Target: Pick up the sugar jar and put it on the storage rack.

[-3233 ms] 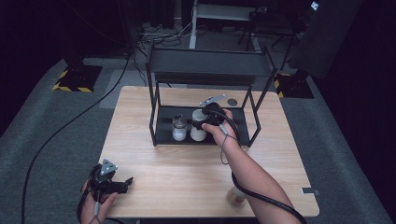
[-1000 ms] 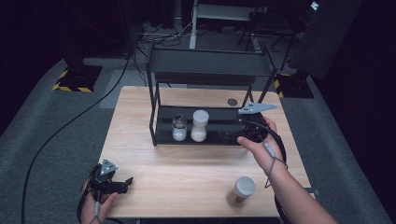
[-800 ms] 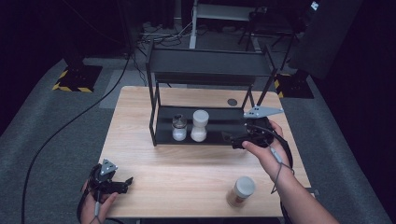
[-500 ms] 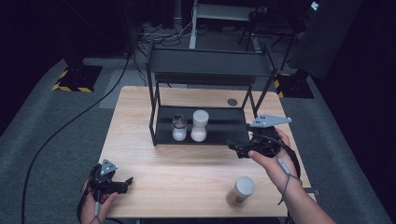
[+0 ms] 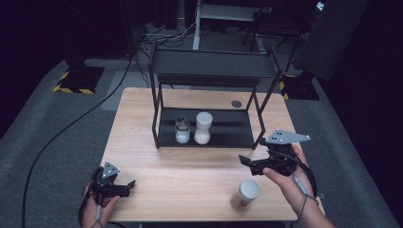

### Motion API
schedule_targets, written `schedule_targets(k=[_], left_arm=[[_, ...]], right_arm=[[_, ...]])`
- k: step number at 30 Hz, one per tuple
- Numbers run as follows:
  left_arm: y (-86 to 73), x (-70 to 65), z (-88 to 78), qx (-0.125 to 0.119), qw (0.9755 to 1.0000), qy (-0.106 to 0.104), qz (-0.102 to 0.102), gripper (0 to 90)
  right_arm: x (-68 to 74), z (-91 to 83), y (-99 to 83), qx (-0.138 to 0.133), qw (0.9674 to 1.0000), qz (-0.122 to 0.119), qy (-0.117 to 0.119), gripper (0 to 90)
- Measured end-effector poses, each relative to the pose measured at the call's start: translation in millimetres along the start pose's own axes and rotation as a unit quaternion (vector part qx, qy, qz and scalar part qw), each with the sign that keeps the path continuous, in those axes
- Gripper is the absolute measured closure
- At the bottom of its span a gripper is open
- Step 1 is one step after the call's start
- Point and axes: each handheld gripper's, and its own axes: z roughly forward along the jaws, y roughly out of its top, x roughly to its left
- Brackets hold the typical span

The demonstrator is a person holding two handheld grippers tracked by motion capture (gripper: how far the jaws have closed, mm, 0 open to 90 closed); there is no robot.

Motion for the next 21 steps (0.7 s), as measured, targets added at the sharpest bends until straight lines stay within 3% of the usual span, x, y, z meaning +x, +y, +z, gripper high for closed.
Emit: schedule_targets(k=[21], left_arm=[[0.1,-0.3,0.1,0.0,1.0,0.001,0.0,2.4]], right_arm=[[10.1,-10.6,-36.1,0.008,0.9999,0.012,0.0,4.9]])
